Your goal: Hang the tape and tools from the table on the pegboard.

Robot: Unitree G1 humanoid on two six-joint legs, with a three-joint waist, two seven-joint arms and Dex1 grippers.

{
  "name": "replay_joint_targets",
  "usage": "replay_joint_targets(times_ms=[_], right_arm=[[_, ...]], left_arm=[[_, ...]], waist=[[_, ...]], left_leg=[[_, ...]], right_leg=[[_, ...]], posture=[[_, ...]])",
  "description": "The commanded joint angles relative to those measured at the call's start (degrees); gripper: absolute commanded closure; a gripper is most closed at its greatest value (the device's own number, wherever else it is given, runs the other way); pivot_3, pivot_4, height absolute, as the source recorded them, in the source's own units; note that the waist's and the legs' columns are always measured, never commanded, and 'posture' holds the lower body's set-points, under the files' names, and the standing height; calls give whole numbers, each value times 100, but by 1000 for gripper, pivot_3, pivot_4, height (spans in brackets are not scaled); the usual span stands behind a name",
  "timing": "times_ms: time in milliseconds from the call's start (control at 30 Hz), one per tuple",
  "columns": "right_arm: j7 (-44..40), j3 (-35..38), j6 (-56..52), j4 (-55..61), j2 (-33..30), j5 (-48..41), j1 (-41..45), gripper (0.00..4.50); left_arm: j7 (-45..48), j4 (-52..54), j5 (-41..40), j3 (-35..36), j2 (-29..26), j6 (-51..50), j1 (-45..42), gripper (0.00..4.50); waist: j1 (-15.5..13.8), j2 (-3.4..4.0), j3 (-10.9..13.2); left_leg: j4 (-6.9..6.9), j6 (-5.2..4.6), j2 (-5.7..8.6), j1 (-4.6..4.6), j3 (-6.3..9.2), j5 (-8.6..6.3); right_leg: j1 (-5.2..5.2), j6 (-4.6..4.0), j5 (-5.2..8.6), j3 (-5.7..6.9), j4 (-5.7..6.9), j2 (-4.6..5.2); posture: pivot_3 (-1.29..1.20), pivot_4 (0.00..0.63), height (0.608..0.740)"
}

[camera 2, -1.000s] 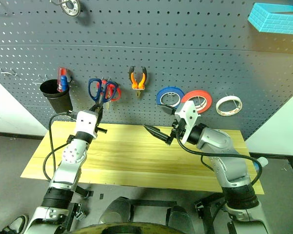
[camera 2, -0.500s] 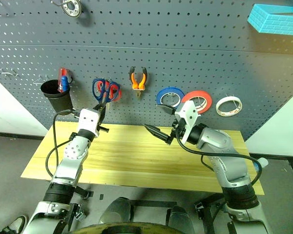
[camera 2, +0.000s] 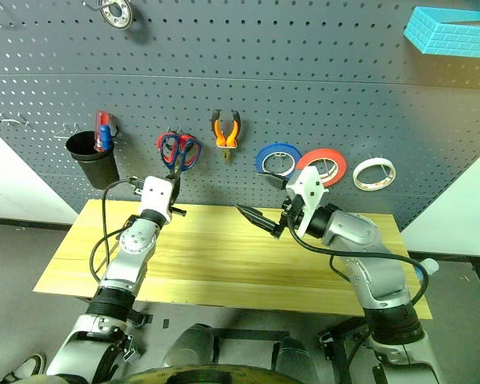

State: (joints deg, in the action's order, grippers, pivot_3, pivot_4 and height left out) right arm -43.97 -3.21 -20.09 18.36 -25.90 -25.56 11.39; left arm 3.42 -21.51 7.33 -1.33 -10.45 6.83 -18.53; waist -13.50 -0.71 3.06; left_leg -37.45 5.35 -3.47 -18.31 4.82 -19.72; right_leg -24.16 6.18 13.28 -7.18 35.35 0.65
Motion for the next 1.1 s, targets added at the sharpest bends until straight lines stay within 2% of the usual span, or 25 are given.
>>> replay_joint_targets(times_ms=[33, 300, 367, 433, 667, 867, 1000, 1100], right_arm=[[32, 28, 18, 242, 2, -34, 43, 0], [58, 30, 9, 262, 3, -27, 16, 0], [60, 31, 12, 259, 4, -27, 12, 0], [60, 30, 13, 255, 8, -28, 12, 0], [57, 13, -7, 291, 16, -46, -32, 0], [55, 33, -25, 370, 3, -74, -159, 0], [86, 51, -79, 490, -15, -105, -302, 0], [108, 18, -192, 625, -36, -148, -437, 0]], left_arm=[[-77, -337, 17, 1, 37, 225, -393, 3946], [-98, -896, -22, 15, 60, 344, -654, 3954], [-78, -879, -83, 41, 81, 332, -620, 3218], [-24, -812, -126, 42, 87, 321, -557, 2717], [-116, -632, -146, 131, 105, 216, -437, 448], [389, 328, -459, 229, -145, -308, 159, 448], [1091, 1438, -977, 389, -564, -1427, 816, 448], [1470, 1685, -1488, 744, -908, -2527, 923, 448]], waist=[[-1, -1, -2], [-5, -1, -15], [-6, 0, -20], [-5, -2, -22], [-3, -3, -26], [9, -3, -30], [8, -3, -32], [2, -6, -34]], left_leg=[[-1, 0, 0, 0, 0, 0], [-1, 1, 2, 1, 0, 0], [-1, 1, 1, 1, 0, 0], [-2, 1, 1, 0, 0, 1], [-1, 1, 2, 0, 0, 1], [0, 0, 1, 0, 0, 0], [2, 0, 0, 0, 0, 0], [0, 0, 0, -1, 1, 0]], right_leg=[[1, 1, -1, 0, 0, 0], [5, 2, -1, 0, -1, 0], [5, 1, -1, 0, 0, 1], [6, 1, -1, 0, 0, 0], [6, 2, -2, 0, 0, 0], [6, 2, -1, -1, 1, 0], [6, -12, 7, -1, 10, 0], [6, -13, 8, -1, 13, 0]], posture=[[389, 0, 720], [388, 0, 720], [389, 0, 720], [391, 0, 720], [395, 0, 720], [399, 0, 720], [398, 0, 720], [399, 2, 720]])
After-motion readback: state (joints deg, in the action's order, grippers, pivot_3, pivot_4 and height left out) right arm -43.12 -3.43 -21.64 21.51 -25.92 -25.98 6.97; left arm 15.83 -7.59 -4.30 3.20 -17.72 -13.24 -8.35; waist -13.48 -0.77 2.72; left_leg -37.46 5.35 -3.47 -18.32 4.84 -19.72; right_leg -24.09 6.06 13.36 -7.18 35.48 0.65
